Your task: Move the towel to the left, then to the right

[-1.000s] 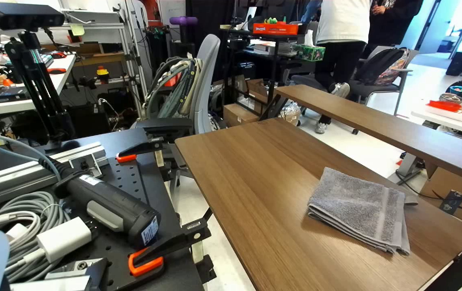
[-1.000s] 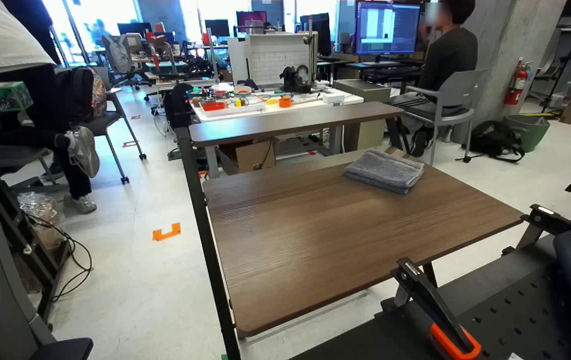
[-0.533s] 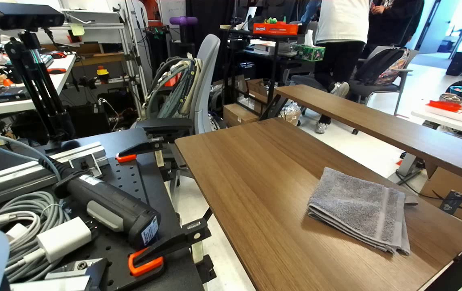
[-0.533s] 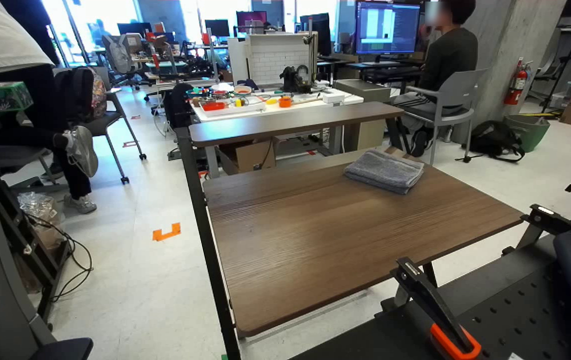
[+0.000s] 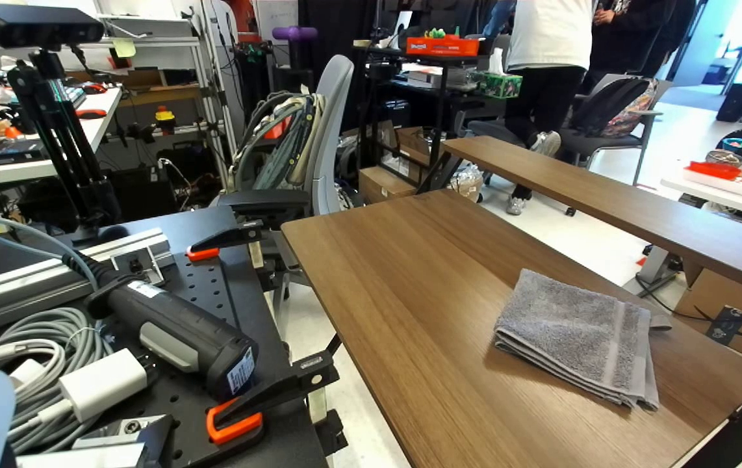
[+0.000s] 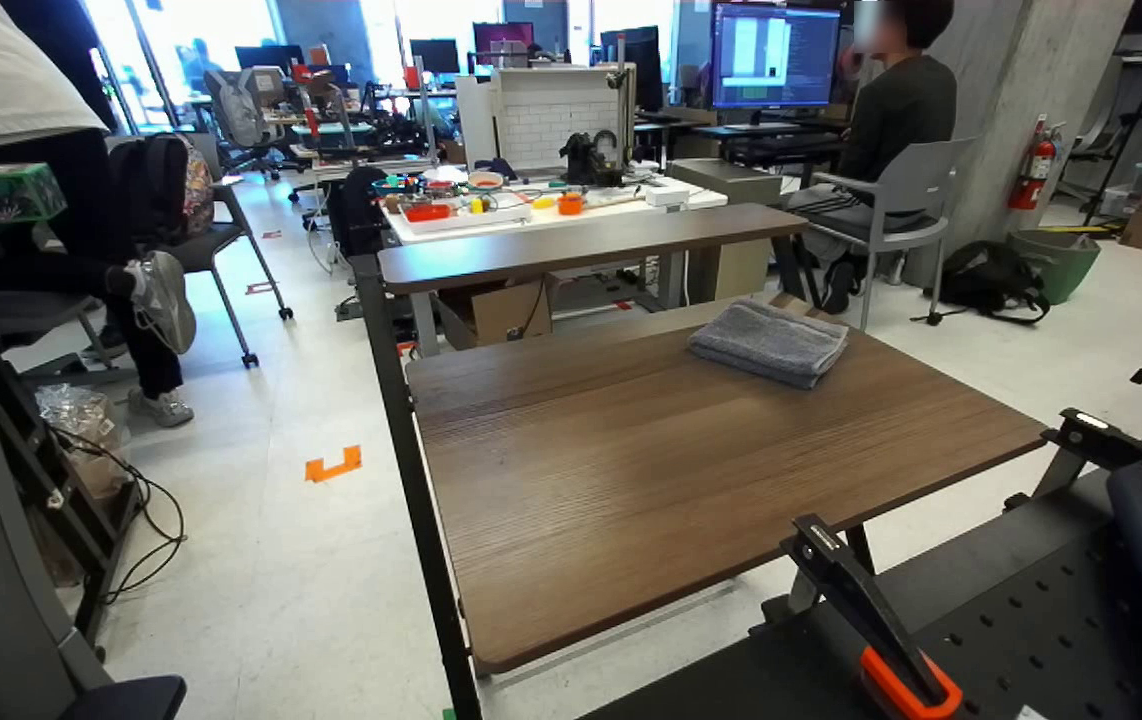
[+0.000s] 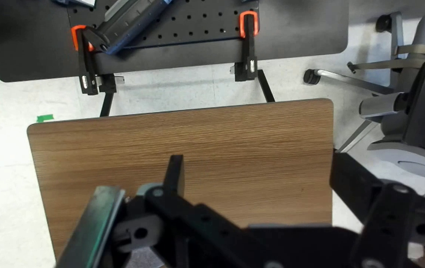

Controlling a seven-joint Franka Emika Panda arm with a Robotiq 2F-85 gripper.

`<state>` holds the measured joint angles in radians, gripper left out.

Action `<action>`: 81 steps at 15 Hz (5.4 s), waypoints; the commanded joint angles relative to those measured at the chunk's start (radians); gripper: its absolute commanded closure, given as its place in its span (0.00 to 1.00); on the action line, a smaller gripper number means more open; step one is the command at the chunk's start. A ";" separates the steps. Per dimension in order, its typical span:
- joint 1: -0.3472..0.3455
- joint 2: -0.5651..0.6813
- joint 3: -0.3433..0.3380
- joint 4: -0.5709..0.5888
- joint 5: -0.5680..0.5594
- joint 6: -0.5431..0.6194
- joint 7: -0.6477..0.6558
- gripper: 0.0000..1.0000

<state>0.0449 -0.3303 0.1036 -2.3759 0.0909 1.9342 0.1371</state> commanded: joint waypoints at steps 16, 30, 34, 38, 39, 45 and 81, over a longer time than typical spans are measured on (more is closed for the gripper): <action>-0.068 0.592 -0.147 0.356 -0.060 0.298 0.118 0.00; -0.086 0.999 -0.218 0.559 0.017 0.701 0.194 0.00; -0.108 1.136 -0.232 0.718 0.042 0.680 0.216 0.00; -0.113 1.250 -0.246 0.814 0.041 0.691 0.233 0.00; -0.112 1.277 -0.250 0.836 0.037 0.694 0.234 0.00; -0.122 1.359 -0.224 0.894 0.041 0.641 0.200 0.00; 0.308 1.153 -0.187 0.505 -0.092 0.693 0.219 0.00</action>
<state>0.3236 0.9477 -0.0780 -1.7259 0.0261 2.6057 0.3251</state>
